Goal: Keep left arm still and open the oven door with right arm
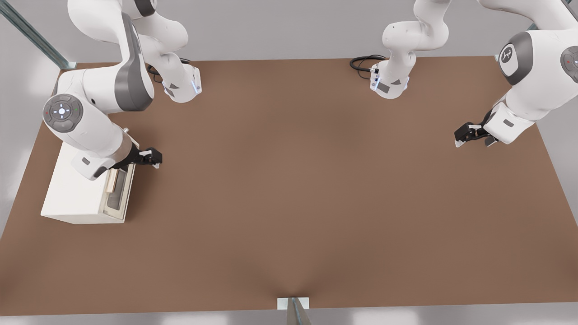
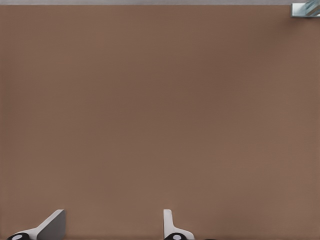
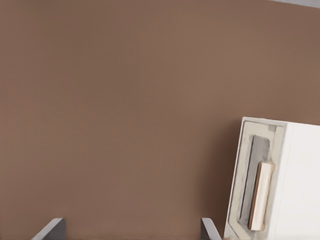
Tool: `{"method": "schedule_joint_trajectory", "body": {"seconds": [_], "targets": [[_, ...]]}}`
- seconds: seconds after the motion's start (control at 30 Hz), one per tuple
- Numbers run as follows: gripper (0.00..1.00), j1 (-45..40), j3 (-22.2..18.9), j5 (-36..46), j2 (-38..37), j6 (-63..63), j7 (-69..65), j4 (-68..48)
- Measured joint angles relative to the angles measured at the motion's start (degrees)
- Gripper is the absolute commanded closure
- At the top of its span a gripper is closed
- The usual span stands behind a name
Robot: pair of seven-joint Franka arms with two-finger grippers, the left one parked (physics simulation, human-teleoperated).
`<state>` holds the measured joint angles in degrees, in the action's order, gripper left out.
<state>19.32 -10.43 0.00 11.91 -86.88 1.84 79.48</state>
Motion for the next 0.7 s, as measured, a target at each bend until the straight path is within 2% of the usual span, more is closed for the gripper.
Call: {"method": "schedule_joint_trajectory", "body": {"seconds": [0.1, 0.13, 0.17, 0.37, 0.47, 0.57, 0.7], "targets": [[0.00, -0.01, 0.07, -0.09, 0.25, 0.06, 0.05, 0.00], [0.75, 0.03, 0.09, -0.23, 0.46, 0.19, -0.40, 0.03], [1.00, -0.02, 0.26, -1.91, 1.70, 1.51, -1.11, 0.00], [1.00, 9.29, 1.09, -25.54, 16.00, 12.03, -2.93, -2.31], [1.00, 9.19, 1.44, -34.07, 17.53, 13.18, -1.55, 1.16], [1.00, 7.36, 1.27, -38.61, 17.07, 12.69, -0.40, 4.90], [1.00, 6.44, -1.70, -41.04, 15.71, 12.49, 0.87, 9.05]]}}
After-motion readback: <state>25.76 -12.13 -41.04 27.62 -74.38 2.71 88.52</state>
